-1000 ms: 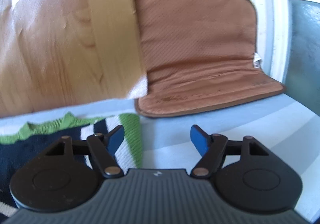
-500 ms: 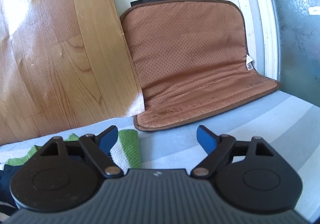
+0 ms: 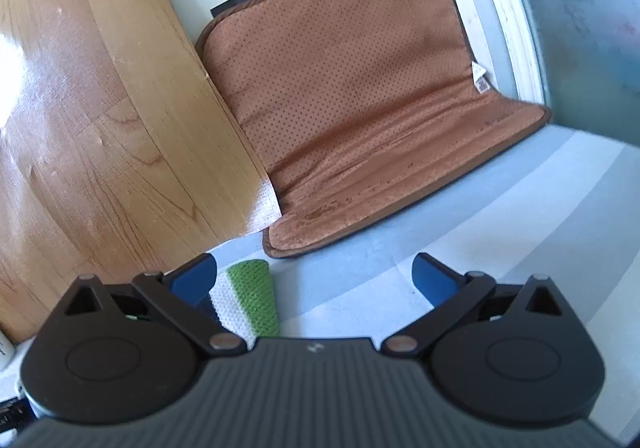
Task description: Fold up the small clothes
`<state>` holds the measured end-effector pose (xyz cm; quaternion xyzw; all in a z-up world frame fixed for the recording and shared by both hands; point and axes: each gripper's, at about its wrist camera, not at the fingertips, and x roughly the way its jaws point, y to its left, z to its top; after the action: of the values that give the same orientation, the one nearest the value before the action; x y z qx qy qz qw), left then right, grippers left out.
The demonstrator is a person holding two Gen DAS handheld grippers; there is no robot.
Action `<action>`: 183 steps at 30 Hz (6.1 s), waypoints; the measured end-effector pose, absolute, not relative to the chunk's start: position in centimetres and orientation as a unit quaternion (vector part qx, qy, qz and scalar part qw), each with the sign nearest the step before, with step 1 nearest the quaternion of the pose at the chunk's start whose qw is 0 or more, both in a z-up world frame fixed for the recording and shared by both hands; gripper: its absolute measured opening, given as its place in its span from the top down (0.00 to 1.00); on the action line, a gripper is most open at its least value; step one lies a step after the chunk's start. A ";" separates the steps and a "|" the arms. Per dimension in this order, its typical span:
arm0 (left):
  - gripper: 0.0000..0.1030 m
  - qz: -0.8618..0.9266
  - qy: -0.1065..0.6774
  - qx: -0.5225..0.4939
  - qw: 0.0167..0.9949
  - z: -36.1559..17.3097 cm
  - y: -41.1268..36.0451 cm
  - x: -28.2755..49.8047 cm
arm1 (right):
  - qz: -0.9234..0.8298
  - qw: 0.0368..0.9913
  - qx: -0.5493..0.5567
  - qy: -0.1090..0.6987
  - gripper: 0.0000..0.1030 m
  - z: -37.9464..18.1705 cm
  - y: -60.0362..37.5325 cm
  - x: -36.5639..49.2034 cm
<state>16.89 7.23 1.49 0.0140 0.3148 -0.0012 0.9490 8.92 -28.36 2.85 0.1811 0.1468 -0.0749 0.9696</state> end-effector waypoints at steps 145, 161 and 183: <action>0.89 -0.133 0.423 -0.266 0.856 3.4 13.7 -15.3 | 0.210 0.904 0.233 0.290 0.90 1.2 -32.2 -19.0; 0.88 -0.134 0.360 -0.324 0.865 8.5 14.9 0.1 | 0.172 0.906 0.308 0.234 0.90 4.7 -29.5 -0.6; 0.57 -0.099 0.408 -0.186 0.888 3.5 11.6 1.8 | 0.248 0.902 0.138 0.326 0.63 2.3 -20.0 1.2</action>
<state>1.81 11.63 3.53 -0.1856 0.4079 -0.0992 0.8884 1.22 -19.96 2.34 0.1383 0.3260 0.2475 0.9019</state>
